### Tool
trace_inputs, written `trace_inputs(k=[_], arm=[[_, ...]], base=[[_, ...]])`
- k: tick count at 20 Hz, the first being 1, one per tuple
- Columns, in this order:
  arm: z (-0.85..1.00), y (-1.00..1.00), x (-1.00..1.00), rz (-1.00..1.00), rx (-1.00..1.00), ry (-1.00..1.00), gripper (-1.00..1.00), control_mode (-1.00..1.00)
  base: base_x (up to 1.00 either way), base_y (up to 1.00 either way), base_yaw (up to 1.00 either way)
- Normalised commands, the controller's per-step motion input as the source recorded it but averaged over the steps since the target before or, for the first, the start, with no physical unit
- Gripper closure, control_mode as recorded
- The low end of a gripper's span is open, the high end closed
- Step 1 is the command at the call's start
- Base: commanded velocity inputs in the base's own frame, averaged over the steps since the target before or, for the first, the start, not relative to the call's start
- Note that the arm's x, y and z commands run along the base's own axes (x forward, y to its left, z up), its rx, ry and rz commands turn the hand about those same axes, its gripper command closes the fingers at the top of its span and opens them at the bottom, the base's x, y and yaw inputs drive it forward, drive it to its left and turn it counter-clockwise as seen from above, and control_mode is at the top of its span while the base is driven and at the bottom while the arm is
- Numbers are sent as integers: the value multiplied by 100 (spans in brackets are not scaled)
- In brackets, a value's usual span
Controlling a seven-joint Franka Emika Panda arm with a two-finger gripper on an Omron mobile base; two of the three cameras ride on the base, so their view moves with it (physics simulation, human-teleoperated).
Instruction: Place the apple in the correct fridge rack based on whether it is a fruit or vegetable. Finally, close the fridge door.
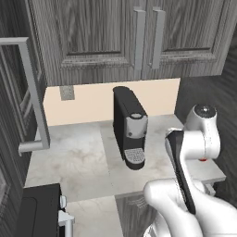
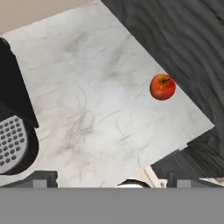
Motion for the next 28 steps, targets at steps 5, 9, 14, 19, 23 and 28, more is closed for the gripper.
trace_inputs(k=[5,9,14,19,23,28], arm=[[-21,-71,2,-21,0,0,-100,-100],[-28,-49,2,-10,0,0,-100,-100],[-21,-44,0,-1,0,0,-100,-100],[-33,-37,15,-10,0,3,-100,-100],[-22,-25,38,-18,0,5,-100,-100],[-16,-9,37,-18,0,2,-100,-100]], base=[[0,0,0],[0,0,0],[0,0,0],[0,0,0],[0,0,0],[0,0,0]])
